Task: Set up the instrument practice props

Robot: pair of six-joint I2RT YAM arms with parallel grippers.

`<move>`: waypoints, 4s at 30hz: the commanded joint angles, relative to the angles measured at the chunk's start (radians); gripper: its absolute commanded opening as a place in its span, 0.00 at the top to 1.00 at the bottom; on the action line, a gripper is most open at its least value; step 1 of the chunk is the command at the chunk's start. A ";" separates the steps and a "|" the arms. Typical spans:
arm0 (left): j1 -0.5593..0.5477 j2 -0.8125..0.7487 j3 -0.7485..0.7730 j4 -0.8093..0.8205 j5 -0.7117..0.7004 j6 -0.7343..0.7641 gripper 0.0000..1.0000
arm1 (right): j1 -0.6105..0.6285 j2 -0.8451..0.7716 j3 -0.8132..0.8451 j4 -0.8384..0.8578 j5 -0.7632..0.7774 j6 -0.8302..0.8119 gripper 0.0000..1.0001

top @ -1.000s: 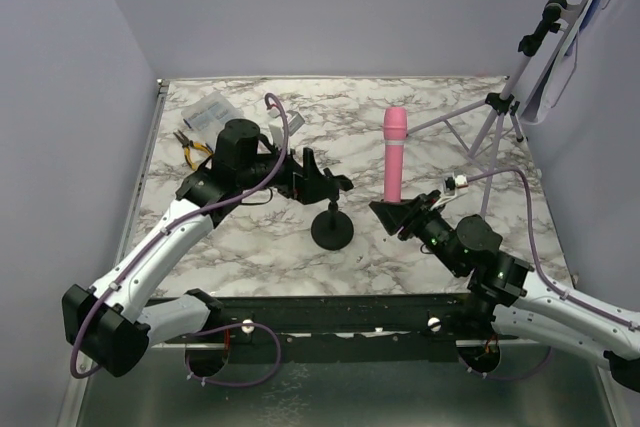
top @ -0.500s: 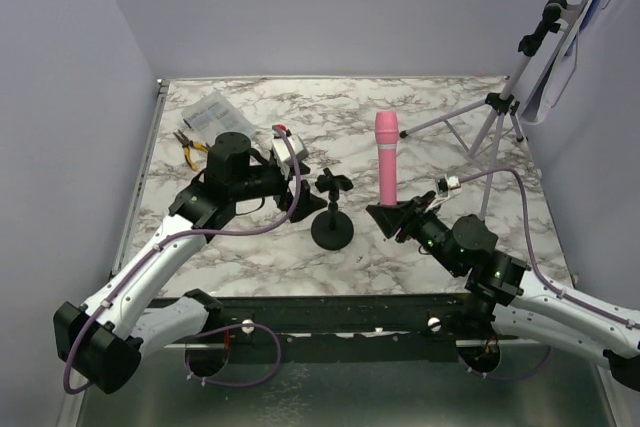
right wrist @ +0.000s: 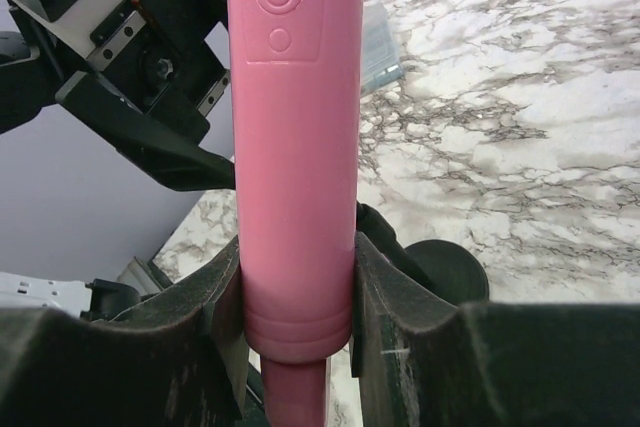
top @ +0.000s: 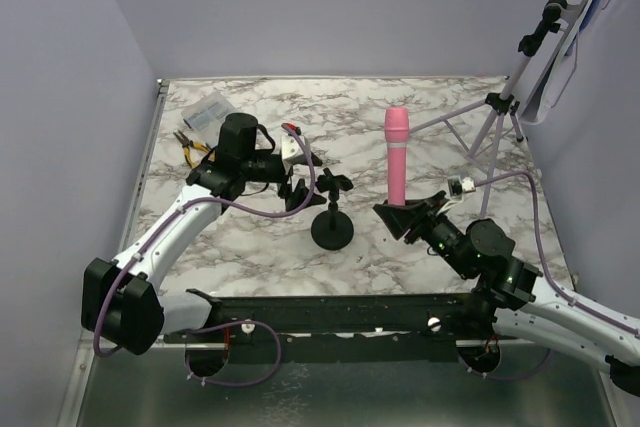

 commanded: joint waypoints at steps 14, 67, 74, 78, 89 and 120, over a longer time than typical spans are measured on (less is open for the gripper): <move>-0.008 0.145 0.068 0.108 0.308 0.020 0.10 | -0.001 0.095 0.064 -0.003 -0.004 -0.040 0.99; -0.002 0.156 0.066 0.136 0.222 -0.080 0.41 | -0.053 0.588 0.113 0.277 -0.180 -0.733 0.65; -0.013 0.150 0.062 0.153 0.238 -0.112 0.15 | -0.053 0.523 0.034 0.300 -0.205 -0.577 0.15; -0.016 0.173 0.078 0.172 0.255 -0.157 0.15 | -0.053 0.510 -0.083 0.452 -0.139 -0.463 0.01; -0.058 0.189 0.088 0.252 0.269 -0.282 0.25 | -0.054 0.610 -0.364 0.987 -0.006 -0.157 0.01; -0.065 0.130 0.051 0.268 0.215 -0.250 0.88 | -0.046 1.381 -0.187 1.602 -0.188 -0.317 0.16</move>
